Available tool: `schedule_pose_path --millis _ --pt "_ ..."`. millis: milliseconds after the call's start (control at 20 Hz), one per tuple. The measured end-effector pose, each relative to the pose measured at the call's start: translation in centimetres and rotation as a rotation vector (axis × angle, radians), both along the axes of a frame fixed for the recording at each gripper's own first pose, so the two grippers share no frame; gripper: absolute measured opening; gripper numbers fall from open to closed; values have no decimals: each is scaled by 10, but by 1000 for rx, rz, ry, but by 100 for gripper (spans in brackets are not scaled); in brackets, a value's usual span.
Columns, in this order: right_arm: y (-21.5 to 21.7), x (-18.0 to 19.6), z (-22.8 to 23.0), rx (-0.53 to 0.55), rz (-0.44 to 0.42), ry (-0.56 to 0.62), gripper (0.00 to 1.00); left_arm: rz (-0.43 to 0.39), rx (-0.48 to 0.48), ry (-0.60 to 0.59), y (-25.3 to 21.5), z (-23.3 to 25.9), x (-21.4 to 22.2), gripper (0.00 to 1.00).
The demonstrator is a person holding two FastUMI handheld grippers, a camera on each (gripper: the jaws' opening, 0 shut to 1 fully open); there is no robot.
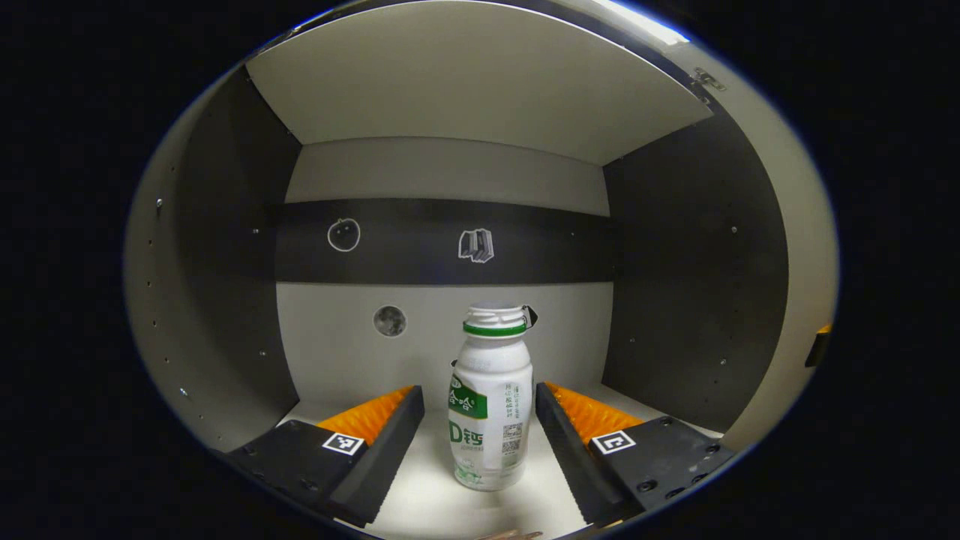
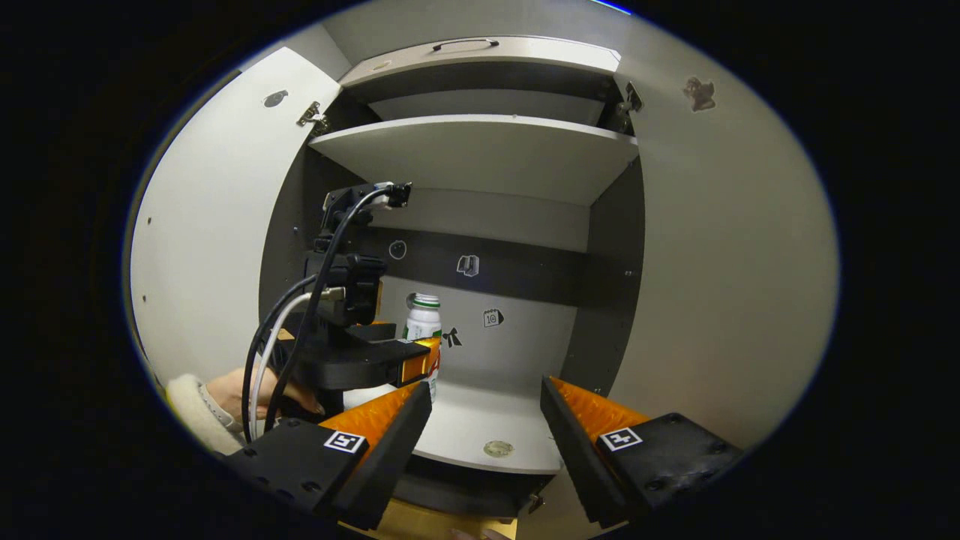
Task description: Grasp the bottle in the cabinet with the left hand and place it on the coaster, then close the right door with the right hand and the left door with the left hand.
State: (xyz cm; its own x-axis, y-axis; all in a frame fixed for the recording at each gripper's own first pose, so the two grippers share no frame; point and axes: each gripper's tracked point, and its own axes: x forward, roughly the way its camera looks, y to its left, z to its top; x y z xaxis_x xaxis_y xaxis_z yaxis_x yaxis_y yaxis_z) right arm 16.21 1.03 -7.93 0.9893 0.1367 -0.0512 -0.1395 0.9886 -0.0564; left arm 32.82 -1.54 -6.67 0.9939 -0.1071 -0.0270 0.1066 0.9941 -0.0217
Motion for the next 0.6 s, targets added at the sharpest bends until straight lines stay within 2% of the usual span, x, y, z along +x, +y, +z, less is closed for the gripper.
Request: schedule_pose_path --millis 150,400,500,600 --pt "3 5 -10 -2 11 29 98 -5 5 -8 -2 -2 8 94" --pt "3 10 -2 27 14 -5 98 -13 12 -21 -1 -5 19 92" --pt "2 12 -7 20 11 7 98 -19 12 -23 -4 -8 22 89" --pt "1 12 -9 14 8 14 98 -24 7 -24 -7 -6 20 77"
